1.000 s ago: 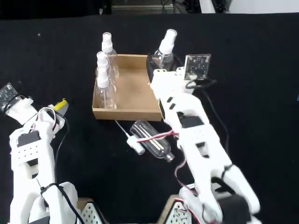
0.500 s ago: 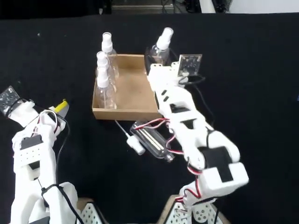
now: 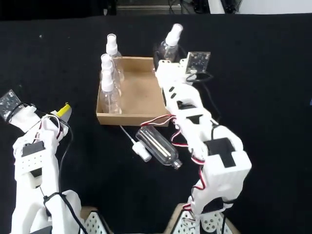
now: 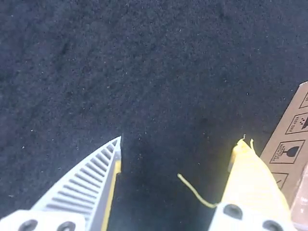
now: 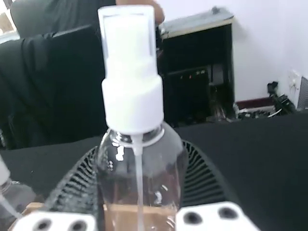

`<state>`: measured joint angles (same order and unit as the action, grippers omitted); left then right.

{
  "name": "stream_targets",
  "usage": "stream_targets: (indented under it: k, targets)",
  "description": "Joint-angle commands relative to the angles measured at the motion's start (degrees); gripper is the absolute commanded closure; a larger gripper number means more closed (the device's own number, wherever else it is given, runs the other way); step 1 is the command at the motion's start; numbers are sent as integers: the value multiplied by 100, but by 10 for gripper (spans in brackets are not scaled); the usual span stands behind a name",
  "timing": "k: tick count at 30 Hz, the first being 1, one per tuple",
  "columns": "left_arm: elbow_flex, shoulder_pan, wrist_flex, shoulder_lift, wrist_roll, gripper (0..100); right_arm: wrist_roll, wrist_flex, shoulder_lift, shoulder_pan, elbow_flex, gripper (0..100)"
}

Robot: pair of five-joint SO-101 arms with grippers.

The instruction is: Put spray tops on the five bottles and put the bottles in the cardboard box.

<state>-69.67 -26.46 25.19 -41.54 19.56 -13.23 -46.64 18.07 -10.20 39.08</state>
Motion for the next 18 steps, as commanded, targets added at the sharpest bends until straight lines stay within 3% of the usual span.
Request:
stream_targets:
  k: [1,18]
  targets:
    - [48,-40,-105,-62,70,661,-26,-378,31,105,-365,970]
    - [48,-31,-105,-62,70,661,-26,-501,1033,44,-620,967]
